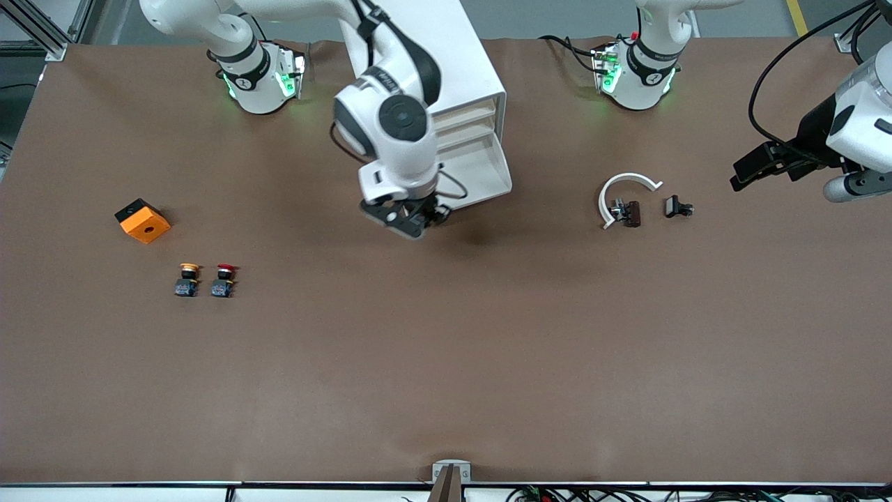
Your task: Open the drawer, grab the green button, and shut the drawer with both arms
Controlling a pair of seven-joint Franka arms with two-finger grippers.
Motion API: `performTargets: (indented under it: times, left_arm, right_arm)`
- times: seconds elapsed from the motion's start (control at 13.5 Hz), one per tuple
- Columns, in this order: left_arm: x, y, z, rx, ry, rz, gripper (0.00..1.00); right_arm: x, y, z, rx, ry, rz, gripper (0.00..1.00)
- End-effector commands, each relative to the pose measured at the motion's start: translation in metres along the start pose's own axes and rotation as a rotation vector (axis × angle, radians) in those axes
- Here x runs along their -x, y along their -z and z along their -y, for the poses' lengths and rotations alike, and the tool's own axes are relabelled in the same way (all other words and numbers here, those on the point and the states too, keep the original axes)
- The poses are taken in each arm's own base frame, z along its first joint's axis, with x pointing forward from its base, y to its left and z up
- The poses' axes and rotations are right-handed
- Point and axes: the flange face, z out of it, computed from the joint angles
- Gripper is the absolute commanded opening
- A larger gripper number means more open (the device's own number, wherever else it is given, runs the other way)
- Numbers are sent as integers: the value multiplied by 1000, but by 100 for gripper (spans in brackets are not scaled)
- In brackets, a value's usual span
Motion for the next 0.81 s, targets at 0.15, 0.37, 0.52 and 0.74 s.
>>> performTargets:
  times: [0.15,0.37,0.52,0.74]
  left_arm:
    - [21,4,5,-67,-27,-40,100]
    - [21,5,4,-82,-50,-64,100]
    - [17,6,4,-79,-94,-83,100]
    - [15,4,4,-84,-134,-70,100]
  right_arm:
    - [-106,7,-64,15,126,11,0]
    - [-156,-20,-105,53,157,-36,0]
    - [-176,-38,-126,52,182,-33,0]
    - [-183,-77,-151,26,182,-54,0]
